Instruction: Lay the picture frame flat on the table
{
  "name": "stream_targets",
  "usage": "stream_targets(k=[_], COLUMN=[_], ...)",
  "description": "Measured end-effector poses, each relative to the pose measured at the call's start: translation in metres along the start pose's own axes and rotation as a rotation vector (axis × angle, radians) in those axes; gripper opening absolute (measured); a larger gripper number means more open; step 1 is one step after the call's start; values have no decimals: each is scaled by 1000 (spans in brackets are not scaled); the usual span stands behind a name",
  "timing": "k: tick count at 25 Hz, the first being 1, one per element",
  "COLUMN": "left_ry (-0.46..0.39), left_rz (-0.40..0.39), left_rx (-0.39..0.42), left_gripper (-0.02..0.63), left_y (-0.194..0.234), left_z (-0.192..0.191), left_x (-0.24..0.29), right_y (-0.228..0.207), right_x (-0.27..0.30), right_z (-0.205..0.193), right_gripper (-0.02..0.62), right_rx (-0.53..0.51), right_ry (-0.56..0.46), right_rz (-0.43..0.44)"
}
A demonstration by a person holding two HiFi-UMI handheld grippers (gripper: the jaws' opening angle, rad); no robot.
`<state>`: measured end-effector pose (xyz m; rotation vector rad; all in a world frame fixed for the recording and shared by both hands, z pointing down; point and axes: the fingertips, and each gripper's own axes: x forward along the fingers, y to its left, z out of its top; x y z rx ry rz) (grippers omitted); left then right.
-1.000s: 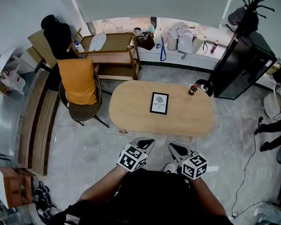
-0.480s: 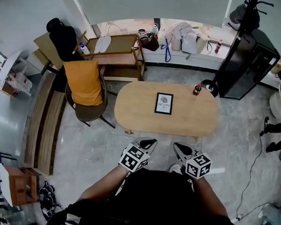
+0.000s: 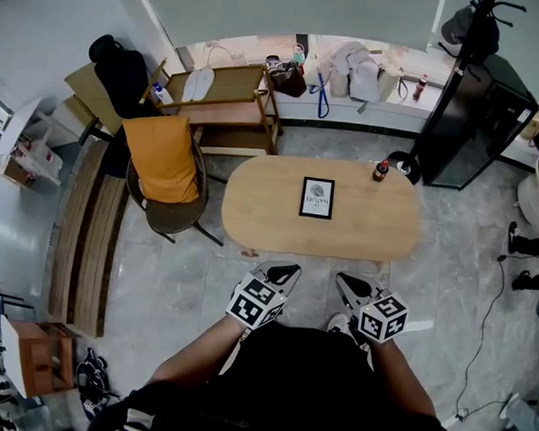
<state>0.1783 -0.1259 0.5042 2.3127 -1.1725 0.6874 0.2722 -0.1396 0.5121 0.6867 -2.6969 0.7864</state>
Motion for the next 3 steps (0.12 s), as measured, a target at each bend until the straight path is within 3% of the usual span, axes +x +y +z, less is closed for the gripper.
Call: stream_targets(k=[3], left_ry=[0], left_rz=[-4], left_rx=[2], left_gripper=[6], left_y=[-1], left_z=[0], left_x=[1], right_y=[0], right_x=[1], right_z=[-1], right_gripper=[2], right_rx=[1], right_ry=[1], right_rz=[2])
